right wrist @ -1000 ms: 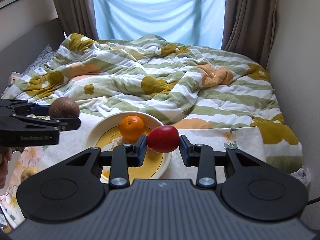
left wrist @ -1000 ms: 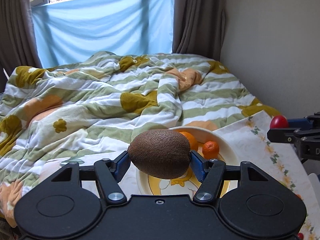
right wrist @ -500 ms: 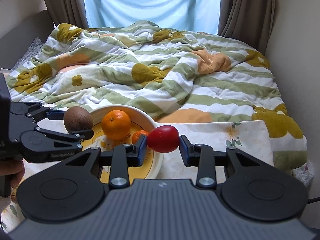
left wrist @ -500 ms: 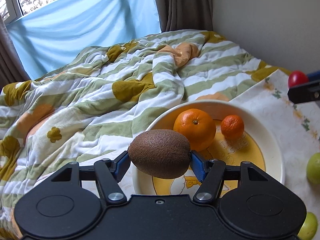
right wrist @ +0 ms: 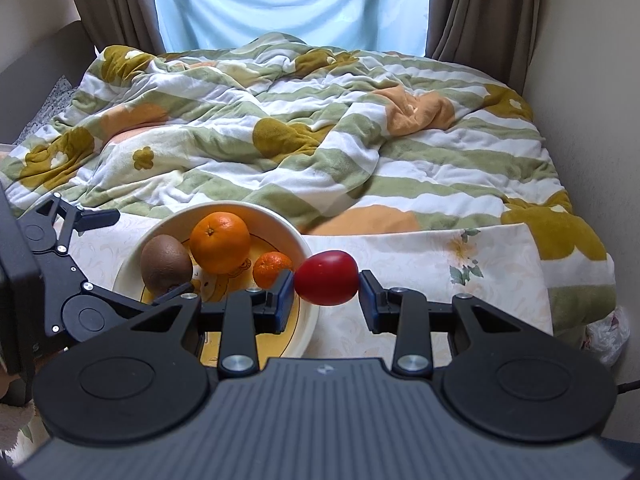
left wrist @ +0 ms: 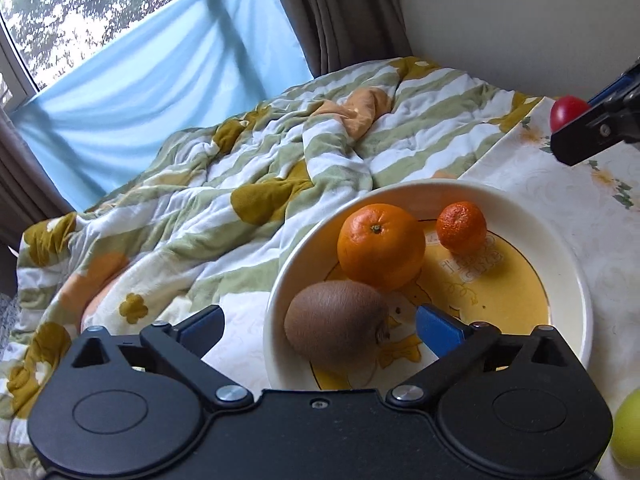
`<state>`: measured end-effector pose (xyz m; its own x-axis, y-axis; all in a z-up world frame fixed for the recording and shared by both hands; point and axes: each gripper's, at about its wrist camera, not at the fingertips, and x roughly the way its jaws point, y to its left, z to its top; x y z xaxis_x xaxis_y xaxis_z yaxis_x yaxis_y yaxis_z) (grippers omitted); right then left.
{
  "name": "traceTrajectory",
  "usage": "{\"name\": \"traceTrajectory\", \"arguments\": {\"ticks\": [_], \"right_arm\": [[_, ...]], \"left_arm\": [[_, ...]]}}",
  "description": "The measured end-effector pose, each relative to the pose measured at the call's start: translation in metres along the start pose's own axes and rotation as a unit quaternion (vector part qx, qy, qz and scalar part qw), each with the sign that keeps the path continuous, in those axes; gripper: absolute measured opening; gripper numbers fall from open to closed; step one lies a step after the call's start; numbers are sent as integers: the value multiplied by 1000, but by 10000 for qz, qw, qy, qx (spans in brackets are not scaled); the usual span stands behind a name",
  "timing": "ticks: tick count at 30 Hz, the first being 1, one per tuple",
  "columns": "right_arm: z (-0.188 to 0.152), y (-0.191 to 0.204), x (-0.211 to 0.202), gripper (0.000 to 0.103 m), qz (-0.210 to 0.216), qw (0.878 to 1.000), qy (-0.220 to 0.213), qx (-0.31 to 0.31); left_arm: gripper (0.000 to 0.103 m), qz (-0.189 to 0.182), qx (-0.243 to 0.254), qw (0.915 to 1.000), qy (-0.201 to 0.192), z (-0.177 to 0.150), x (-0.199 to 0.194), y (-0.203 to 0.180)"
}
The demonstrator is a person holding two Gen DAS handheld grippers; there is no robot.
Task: Organize fruits
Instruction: 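Release the kiwi with the left tool while the right tool releases the tomato into the bowl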
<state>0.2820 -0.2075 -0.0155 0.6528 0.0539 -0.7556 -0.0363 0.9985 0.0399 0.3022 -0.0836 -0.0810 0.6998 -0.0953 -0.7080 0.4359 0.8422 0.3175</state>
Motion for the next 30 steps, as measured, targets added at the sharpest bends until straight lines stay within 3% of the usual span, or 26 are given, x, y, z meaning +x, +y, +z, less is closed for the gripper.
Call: {"name": "traceTrajectory", "arguments": {"ticks": [4,11,18,30], "right_arm": [[0,1,1,50,102,9999,29,-26],[2,16,10,50,311,9991,52,-290],[-2,36,37,50,532,9970,284,-476],[-9,67,70,50,802,9925,473,-786]], "left_arm": [[103,-273,-629,9976,67,-3,-17,19],[103,-514,-1719,9838,-4,-10,-58,51],[103,-323,-2013,9790,-23,-17,-83,64],[103,-260,-2295,9729,109,-37,-92,71]]}}
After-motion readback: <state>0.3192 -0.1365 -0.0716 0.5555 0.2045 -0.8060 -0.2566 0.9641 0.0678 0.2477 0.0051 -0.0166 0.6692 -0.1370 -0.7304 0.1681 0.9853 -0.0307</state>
